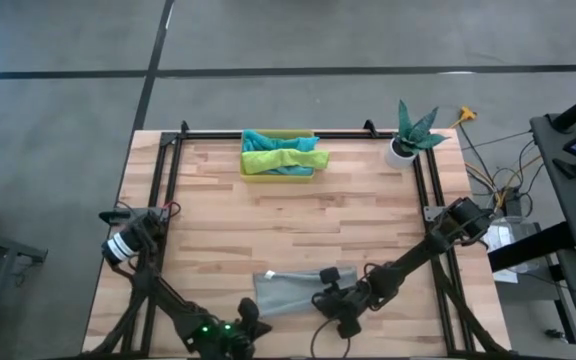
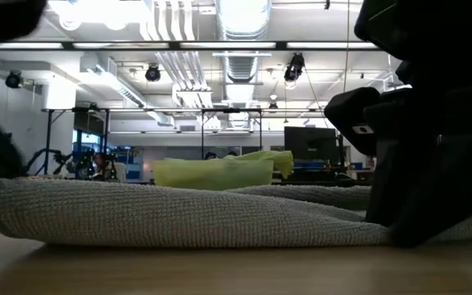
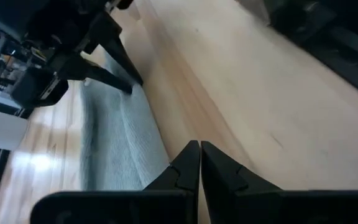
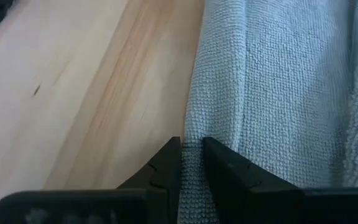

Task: Roll microfiber towels into tight, uniform cylinder then place into a basket
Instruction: Roll the gray towel

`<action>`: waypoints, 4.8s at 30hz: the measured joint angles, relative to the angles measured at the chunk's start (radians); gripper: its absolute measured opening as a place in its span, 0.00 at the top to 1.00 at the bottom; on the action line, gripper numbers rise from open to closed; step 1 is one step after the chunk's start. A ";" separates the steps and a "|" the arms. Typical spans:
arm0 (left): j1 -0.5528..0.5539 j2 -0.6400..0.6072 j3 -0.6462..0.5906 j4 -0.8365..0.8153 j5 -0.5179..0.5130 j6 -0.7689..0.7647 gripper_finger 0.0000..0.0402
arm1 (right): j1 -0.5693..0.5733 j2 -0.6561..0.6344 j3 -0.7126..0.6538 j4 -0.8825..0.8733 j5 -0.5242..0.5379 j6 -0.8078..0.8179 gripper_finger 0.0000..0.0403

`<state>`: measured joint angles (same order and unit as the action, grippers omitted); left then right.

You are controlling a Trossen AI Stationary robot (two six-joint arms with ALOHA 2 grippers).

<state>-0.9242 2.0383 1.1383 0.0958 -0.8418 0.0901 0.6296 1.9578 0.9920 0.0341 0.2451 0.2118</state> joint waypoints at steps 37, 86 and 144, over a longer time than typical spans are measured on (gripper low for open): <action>0.021 0.022 0.046 0.061 0.110 0.018 0.59 | -0.002 -0.022 -0.011 0.179 -0.220 0.255 0.98; 0.135 0.029 0.270 -0.512 0.306 -0.416 0.71 | 0.007 -0.024 -0.060 0.208 -0.220 0.286 0.98; 0.227 0.119 0.396 -0.668 0.592 -0.500 0.71 | 0.007 -0.024 -0.074 0.206 -0.219 0.285 0.98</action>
<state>-0.6977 2.1576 1.5346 -0.5721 -0.2496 -0.4095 0.6369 1.9335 0.9176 0.2405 0.0257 0.4968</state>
